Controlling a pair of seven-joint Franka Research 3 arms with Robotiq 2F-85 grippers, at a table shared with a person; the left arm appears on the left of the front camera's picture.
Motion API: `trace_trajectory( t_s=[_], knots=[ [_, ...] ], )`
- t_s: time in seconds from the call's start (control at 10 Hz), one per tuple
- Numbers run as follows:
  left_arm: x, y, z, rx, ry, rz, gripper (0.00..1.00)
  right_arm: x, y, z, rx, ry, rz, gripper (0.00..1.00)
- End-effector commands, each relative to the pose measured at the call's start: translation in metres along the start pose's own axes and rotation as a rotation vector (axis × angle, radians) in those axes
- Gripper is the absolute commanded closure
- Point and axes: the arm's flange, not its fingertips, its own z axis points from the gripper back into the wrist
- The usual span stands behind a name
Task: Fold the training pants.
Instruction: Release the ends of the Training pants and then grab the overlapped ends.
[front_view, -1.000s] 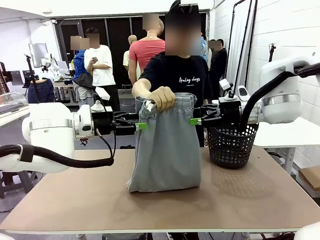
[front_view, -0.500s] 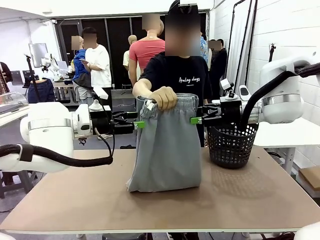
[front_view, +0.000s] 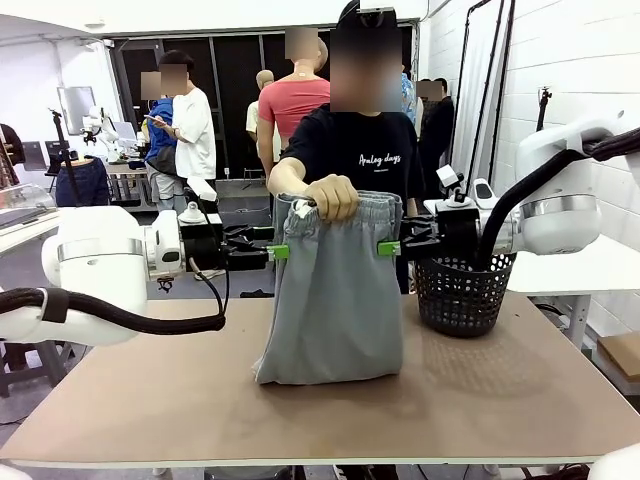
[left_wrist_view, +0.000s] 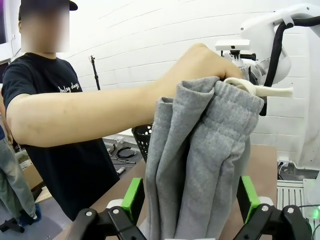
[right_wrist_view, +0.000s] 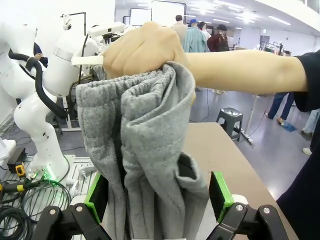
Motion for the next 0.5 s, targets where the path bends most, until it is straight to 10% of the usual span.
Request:
trace_trajectory(
  t_s=[0.0,0.4],
  knots=[
    [-0.008,-0.004,0.008,0.018,-0.007,-0.012,0.02,-0.002,0.001,-0.004,0.012,-0.013,-0.031,0.00],
    [-0.008,0.006,-0.002,-0.069,0.005,-0.029,0.02,-0.003,-0.001,-0.011,0.071,-0.014,-0.051,0.00]
  ],
)
